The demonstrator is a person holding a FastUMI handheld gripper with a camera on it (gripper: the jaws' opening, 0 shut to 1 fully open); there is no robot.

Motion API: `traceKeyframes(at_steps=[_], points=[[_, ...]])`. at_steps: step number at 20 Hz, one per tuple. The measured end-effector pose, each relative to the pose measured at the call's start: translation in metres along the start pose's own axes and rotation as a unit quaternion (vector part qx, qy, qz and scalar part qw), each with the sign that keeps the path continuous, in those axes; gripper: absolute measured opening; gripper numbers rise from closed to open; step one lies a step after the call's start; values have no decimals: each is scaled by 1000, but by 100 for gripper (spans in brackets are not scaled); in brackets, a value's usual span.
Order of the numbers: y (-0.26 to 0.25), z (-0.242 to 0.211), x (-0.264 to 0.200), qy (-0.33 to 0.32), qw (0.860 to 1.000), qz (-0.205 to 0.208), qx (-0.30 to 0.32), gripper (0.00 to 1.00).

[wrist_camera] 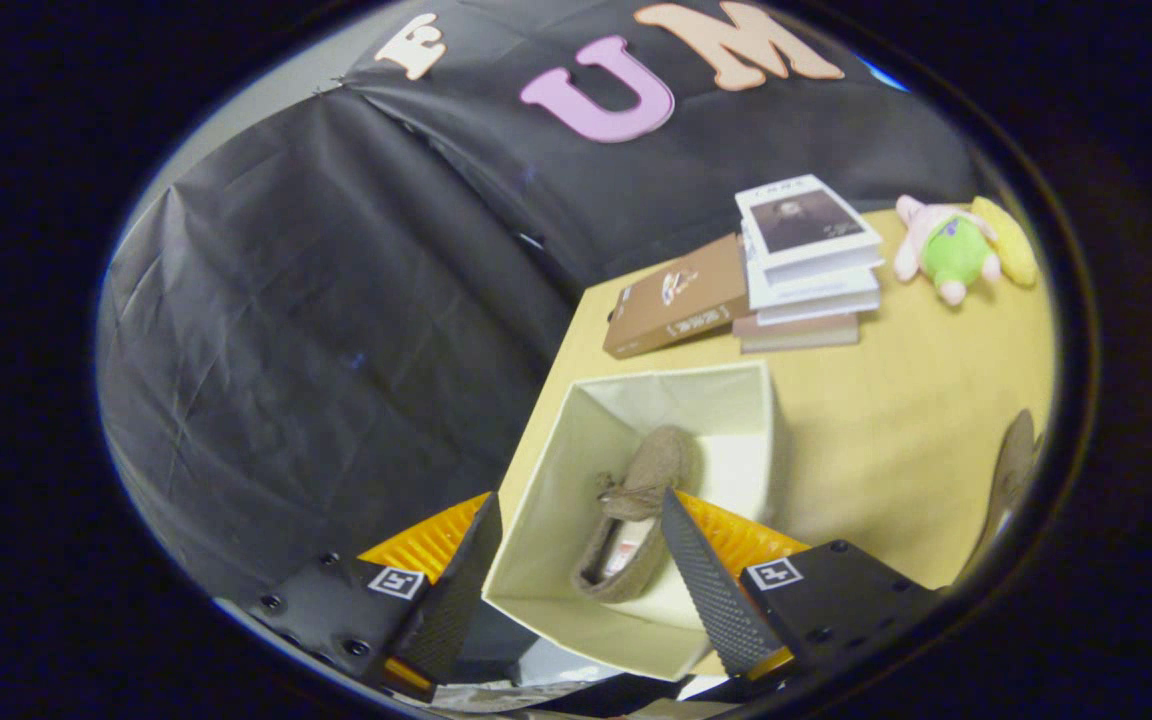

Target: Open the storage box then place both shoes into the box .Put the left shoe in first, then the right shoe, with the right side of both shoes facing outward in a uniform manner.

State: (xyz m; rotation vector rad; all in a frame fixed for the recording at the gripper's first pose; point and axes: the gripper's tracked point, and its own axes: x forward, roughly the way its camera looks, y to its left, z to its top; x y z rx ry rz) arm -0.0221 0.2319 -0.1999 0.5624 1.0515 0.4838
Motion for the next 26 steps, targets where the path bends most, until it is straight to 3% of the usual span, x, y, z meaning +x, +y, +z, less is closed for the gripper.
traceKeyframes(at_steps=[7,13,20,26], points=[[-117,18,-84,-60,989,-110,-78,100],[-225,6,-132,-66,964,-223,-127,100],[-334,-33,-169,-21,950,-296,-102,100],[-391,-77,-161,58,945,-309,-92,100]])
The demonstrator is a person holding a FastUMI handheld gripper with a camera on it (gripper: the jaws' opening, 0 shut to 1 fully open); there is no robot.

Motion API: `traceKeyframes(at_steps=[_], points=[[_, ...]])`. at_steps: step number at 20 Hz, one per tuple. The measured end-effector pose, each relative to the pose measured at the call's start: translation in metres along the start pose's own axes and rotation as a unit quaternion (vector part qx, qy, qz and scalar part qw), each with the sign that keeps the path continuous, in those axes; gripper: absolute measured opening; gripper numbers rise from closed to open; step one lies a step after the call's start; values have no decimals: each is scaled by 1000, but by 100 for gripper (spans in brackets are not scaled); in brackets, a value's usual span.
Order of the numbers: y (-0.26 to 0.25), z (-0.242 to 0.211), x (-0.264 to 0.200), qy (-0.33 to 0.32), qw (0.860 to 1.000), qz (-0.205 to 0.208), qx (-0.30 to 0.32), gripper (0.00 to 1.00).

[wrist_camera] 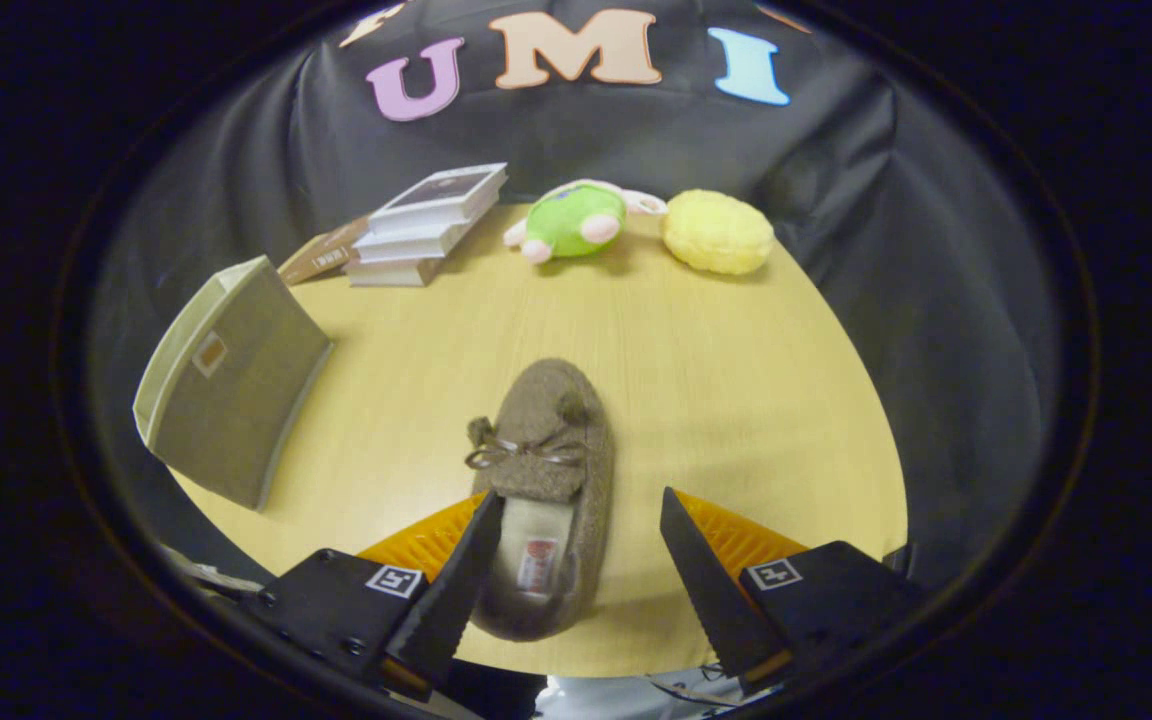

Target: Open the storage box then place both shoes into the box .Put the left shoe in first, then the right shoe, with the right side of both shoes facing outward in a uniform manner.

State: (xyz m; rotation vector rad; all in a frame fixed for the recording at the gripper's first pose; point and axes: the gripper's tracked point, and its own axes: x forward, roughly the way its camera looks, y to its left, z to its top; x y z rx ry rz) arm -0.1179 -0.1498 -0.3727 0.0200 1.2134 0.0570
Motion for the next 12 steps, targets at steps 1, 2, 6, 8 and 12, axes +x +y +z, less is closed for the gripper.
traceKeyframes(at_steps=[1,2,6,8,12], points=[[-1,-8,9,14,1000,1,-2,100],[-1,-16,17,28,1000,5,-4,100],[8,-29,30,73,996,37,25,75],[11,-30,32,88,994,49,44,62],[1,-28,29,103,993,22,60,16]])
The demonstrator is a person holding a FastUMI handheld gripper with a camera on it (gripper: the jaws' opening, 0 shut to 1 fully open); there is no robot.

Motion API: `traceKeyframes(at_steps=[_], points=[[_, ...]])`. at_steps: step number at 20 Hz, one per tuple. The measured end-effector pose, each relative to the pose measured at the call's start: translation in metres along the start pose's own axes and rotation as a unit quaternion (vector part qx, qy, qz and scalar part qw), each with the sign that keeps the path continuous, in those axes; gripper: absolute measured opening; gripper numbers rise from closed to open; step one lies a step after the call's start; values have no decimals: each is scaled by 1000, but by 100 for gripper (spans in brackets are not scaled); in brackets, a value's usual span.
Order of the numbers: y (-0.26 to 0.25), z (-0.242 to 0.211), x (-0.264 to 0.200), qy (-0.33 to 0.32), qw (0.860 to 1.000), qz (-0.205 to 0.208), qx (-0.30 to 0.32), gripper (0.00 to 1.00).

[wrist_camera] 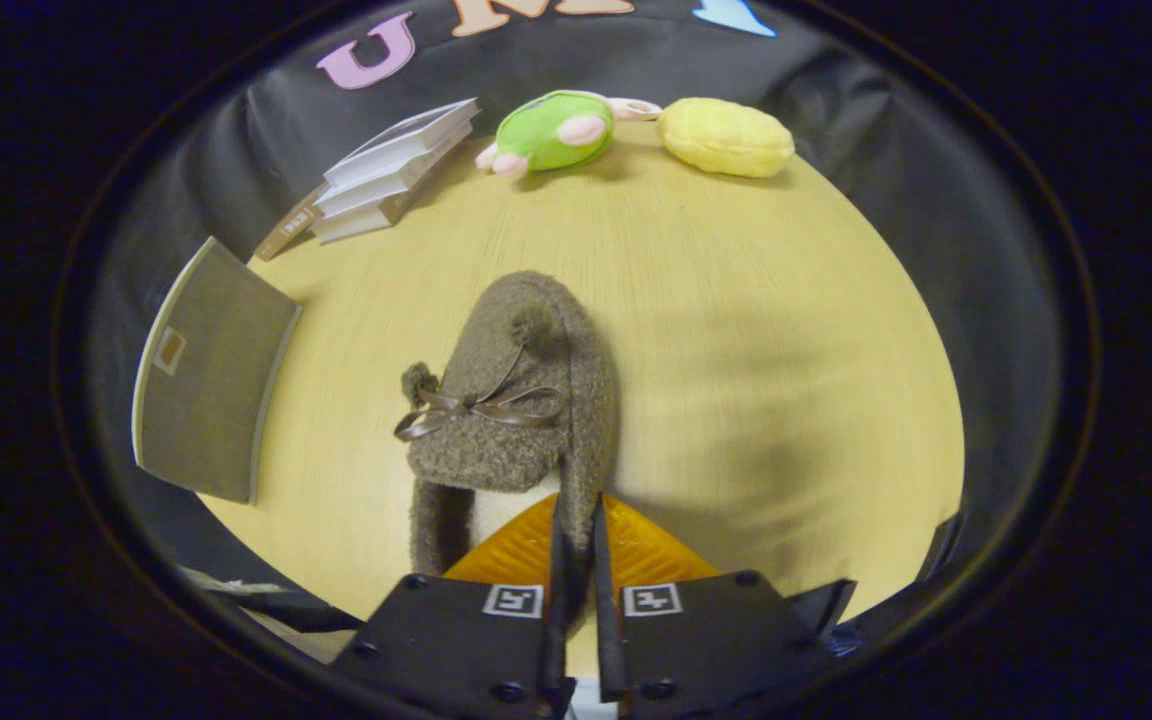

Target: Open the storage box then place both shoes into the box .Put the left shoe in first, then the right shoe, with the right side of both shoes facing outward in a uniform manner.

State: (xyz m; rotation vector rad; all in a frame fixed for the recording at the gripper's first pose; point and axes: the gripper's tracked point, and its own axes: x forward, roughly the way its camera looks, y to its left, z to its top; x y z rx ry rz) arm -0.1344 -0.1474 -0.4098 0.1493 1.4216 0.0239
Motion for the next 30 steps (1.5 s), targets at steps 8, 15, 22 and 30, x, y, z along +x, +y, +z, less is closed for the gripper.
traceKeyframes(at_steps=[8,15,22,30], points=[[28,11,-23,8,993,50,105,7],[89,37,-63,-12,985,94,142,7],[185,71,-114,-51,981,139,122,7],[309,86,-151,-72,971,212,80,7]])
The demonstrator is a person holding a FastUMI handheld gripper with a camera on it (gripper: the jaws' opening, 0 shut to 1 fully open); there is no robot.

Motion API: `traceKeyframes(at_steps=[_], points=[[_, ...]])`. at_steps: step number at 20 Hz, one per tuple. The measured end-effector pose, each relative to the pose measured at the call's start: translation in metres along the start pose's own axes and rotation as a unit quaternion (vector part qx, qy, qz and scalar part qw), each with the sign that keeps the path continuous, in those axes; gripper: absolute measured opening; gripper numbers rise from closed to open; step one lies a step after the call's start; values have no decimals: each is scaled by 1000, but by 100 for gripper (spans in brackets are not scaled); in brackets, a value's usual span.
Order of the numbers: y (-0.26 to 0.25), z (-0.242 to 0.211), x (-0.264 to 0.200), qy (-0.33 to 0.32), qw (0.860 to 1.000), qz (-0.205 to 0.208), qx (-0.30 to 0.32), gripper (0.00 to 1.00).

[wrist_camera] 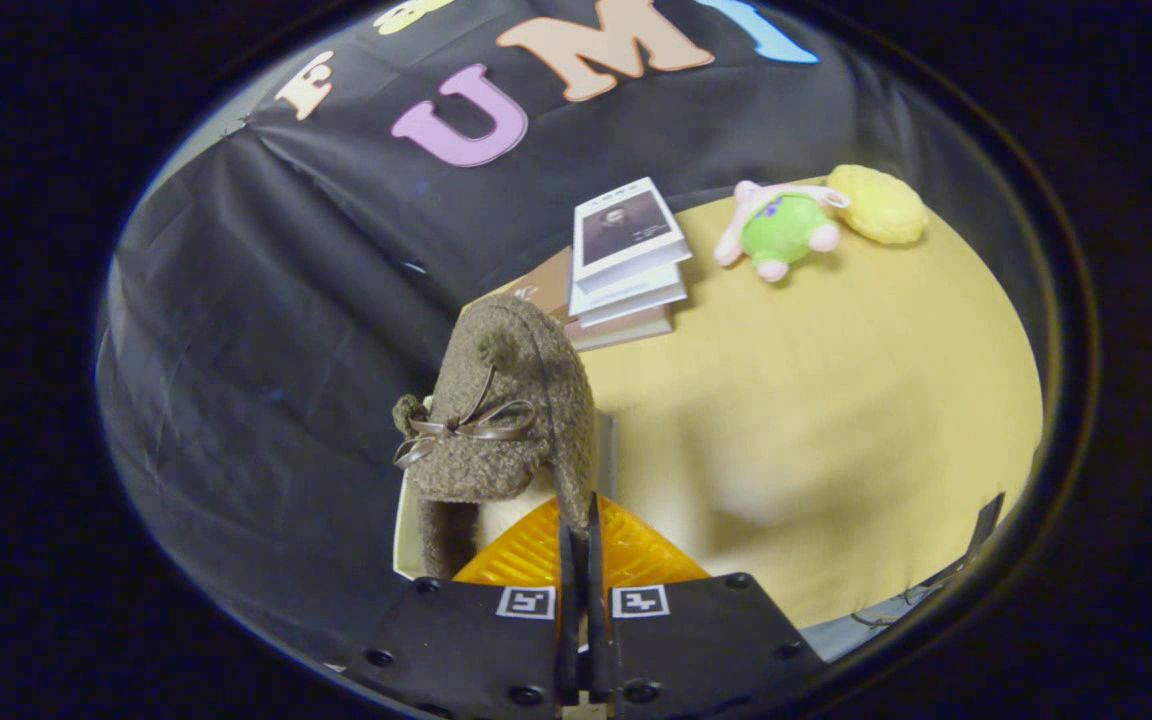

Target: Open the storage box then place both shoes into the box .Put the left shoe in first, then the right shoe, with the right side of both shoes facing outward in a uniform manner.

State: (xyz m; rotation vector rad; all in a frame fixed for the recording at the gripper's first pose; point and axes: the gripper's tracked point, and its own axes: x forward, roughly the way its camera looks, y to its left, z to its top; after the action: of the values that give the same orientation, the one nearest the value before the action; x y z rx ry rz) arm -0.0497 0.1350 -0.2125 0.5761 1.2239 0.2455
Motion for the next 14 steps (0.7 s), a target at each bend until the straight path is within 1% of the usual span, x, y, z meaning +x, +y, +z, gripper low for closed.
traceKeyframes(at_steps=[3,6,8,10,13,14], points=[[32,-7,12,0,1000,7,-20,7],[64,-18,30,8,999,25,-23,7],[75,-28,45,15,999,21,-28,7],[72,-37,62,19,999,-6,-34,7],[52,-49,79,19,997,-64,-42,7],[47,-51,81,20,996,-78,-39,7]])
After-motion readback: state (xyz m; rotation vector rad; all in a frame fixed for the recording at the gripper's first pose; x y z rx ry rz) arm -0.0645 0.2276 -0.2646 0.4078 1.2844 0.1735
